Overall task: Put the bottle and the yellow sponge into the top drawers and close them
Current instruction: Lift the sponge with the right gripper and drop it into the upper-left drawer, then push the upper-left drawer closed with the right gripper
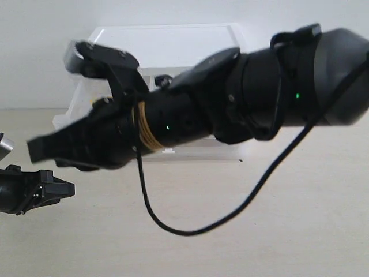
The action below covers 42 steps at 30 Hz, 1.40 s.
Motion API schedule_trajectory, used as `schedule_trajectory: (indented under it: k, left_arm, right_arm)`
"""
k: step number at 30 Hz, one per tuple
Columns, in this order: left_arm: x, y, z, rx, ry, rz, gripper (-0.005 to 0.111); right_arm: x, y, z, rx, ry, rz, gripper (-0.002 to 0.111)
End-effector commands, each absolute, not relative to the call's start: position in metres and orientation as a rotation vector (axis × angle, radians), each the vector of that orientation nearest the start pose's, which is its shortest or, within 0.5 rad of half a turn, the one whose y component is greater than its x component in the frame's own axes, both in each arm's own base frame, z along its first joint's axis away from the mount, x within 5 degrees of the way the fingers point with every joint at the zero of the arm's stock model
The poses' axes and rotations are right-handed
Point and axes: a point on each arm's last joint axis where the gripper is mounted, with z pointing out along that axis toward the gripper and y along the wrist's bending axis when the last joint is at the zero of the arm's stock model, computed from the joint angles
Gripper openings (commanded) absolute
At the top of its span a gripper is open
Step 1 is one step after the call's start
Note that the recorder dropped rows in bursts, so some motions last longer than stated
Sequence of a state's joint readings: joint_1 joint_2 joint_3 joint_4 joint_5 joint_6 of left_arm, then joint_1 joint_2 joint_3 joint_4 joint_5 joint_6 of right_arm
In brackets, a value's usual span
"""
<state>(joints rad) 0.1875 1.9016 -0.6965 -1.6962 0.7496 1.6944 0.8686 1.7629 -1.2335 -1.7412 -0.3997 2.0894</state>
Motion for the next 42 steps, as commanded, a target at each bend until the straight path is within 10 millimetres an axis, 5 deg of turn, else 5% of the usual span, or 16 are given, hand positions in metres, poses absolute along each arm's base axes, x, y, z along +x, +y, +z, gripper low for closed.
schedule_trajectory:
  k: [1,6,12,25,42]
  left_arm:
    - [0.300,-0.007,0.109,-0.005,2.390,-0.885,0.046]
    - [0.300,-0.007,0.109,-0.007,2.389,-0.885,0.046]
    - [0.300,-0.007,0.109,-0.010,2.388,-0.885,0.046]
    - [0.300,-0.007,0.109,-0.010,2.388,-0.885,0.046]
    - [0.299,-0.012,0.114,0.021,2.338,-0.982,0.046]
  right_arm:
    - [0.239,0.309,0.234,-0.728,2.178,0.922,0.000]
    - [0.254,0.295,0.226,-0.582,2.157,0.700,0.000]
    - [0.268,0.296,0.248,-0.484,2.069,0.635,0.000]
    - [0.312,0.335,0.256,-0.393,1.968,0.612,0.000]
    - [0.349,0.349,0.277,-0.269,1.822,0.502,0.000]
